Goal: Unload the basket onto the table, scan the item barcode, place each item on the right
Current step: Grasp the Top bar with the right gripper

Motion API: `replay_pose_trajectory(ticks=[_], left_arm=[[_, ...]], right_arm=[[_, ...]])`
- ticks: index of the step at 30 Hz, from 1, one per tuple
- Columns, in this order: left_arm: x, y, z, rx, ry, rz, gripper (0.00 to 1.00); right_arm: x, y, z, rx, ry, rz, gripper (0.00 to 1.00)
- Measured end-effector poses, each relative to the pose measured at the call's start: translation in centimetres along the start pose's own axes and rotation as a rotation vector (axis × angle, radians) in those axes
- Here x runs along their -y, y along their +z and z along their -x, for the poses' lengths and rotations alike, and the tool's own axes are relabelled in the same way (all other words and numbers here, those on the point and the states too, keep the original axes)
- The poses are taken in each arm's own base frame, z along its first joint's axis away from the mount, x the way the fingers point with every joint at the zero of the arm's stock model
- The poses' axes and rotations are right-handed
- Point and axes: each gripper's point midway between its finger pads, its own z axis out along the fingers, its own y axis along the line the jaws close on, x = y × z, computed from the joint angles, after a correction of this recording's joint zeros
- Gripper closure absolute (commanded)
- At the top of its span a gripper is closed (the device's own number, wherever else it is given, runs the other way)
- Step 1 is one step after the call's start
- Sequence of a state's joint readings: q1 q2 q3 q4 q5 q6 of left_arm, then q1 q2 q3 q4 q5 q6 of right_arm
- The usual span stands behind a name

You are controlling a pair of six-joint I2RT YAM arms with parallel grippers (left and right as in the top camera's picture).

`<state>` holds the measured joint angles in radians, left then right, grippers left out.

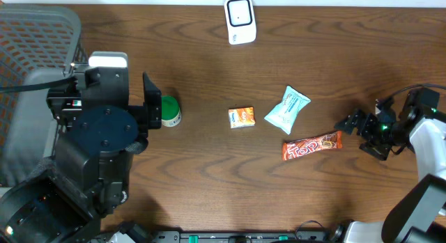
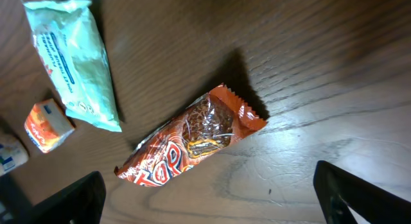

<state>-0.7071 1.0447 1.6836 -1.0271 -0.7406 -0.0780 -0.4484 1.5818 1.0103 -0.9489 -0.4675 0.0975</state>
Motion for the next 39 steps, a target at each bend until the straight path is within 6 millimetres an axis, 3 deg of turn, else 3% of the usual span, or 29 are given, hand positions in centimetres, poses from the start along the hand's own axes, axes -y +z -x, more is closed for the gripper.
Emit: replay_pose_trajectory(ticks=[11, 17, 23, 28, 31, 33, 34, 35, 37, 38, 39], left_arm=[[0.1, 0.2, -0.7, -0.029, 0.030, 0.004, 0.02], [0.0, 0.2, -1.6, -0.062, 0.063, 0.009, 0.02], [-0.1, 0.2, -1.9, -0.074, 0.077, 0.010, 0.02], [-0.2, 0.1, -2.5, -0.094, 0.096, 0.013, 0.02], [-0.2, 0.2, -2.7, -0.103, 0.106, 0.015, 0.02], [-0.2, 0.2, -2.8, -0.108, 0.111, 0.015, 0.02], [-0.2, 0.2, -2.8, -0.109, 0.112, 0.016, 0.02], [-0.2, 0.2, -2.8, -0.109, 0.113, 0.016, 0.02], [-0.2, 0.2, -2.8, -0.109, 0.113, 0.016, 0.02], [-0.2, 0.2, -2.8, -0.109, 0.113, 0.016, 0.02], [-0.2, 0.2, -2.8, -0.109, 0.113, 0.016, 0.02]], right_arm=[[0.3, 2.7, 0.0, -0.072, 0.000, -0.002, 0.01], [-0.8, 3.5, 0.4, -0.052, 0.018, -0.001, 0.08], [-1.9, 5.2, -0.8, -0.074, 0.065, -0.022, 0.13], [-1.1, 6.6, -2.1, -0.078, 0.145, -0.122, 0.14], [-0.4, 7.2, -2.7, -0.064, 0.207, -0.173, 0.24], [-0.1, 7.3, -2.6, -0.036, 0.242, -0.189, 0.37], [0.0, 7.4, -2.5, -0.019, 0.257, -0.194, 0.47], [0.1, 7.4, -2.3, -0.002, 0.272, -0.196, 0.70], [0.4, 7.5, -2.0, 0.034, 0.298, -0.199, 0.92], [0.4, 7.7, -1.6, 0.058, 0.302, -0.197, 0.99], [0.5, 7.7, -1.3, 0.072, 0.306, -0.193, 0.99]])
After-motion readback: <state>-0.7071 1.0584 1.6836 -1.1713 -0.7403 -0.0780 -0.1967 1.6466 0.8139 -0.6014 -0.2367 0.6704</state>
